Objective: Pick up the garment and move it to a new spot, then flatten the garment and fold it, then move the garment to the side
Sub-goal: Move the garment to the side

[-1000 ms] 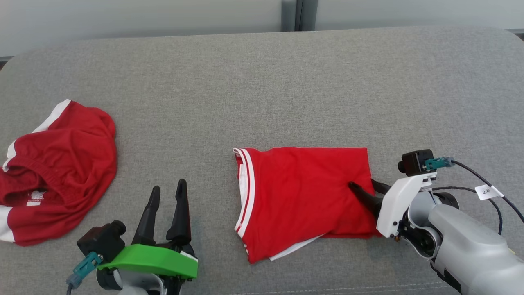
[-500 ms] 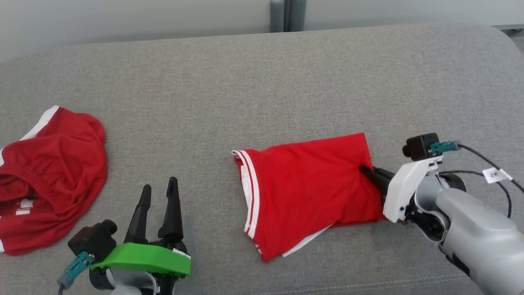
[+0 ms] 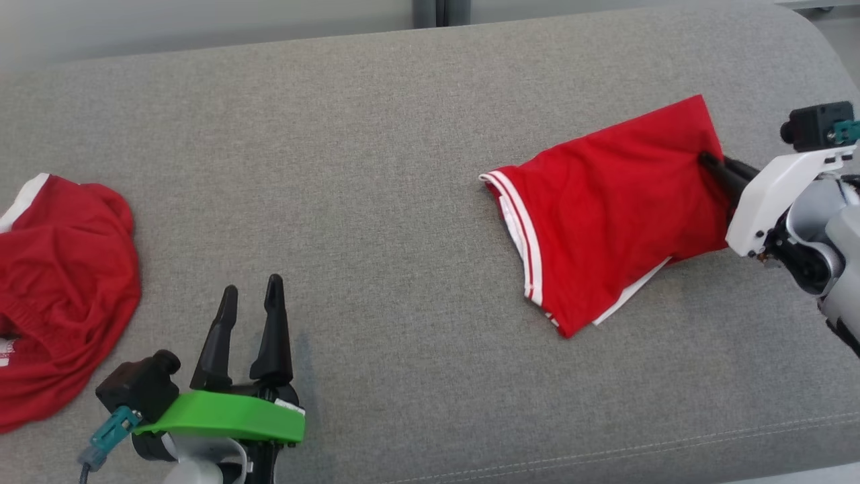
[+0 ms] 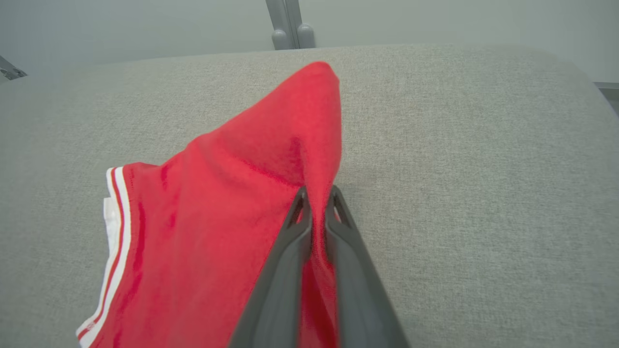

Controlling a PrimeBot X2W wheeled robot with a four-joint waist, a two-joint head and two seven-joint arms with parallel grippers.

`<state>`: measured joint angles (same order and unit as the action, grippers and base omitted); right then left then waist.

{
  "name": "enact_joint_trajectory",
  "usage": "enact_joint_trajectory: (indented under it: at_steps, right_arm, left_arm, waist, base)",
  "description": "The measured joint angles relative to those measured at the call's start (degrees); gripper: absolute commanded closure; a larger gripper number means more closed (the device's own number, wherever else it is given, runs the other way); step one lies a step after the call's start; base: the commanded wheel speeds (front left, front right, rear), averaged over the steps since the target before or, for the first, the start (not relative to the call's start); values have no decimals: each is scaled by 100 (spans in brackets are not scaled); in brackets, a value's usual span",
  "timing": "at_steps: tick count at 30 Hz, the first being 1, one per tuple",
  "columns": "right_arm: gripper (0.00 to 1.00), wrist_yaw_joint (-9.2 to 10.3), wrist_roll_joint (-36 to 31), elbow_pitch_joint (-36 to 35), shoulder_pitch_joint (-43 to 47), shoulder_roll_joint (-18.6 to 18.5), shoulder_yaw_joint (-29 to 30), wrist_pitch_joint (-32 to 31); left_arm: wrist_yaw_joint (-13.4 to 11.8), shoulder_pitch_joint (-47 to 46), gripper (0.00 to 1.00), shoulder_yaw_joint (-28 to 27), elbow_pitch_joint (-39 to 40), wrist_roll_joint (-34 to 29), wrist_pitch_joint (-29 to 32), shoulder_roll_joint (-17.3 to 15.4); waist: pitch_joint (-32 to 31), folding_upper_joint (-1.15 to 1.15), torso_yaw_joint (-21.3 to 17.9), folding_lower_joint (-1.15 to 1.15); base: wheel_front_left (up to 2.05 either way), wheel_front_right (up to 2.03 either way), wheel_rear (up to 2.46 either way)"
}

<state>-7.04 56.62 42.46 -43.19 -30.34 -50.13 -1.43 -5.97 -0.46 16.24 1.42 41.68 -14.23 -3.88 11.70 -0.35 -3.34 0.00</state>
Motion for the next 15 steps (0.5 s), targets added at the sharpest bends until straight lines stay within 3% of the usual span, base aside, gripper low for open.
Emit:
enact_joint_trajectory:
  at_steps: [15]
  right_arm:
    - [100, 116, -330, 427, -949, -727, 193, -114]
  left_arm:
    - [-2, -354, 0, 81, 434, -182, 163, -129]
  waist:
    - [558, 0, -41, 0]
  base:
    - [0, 0, 0]
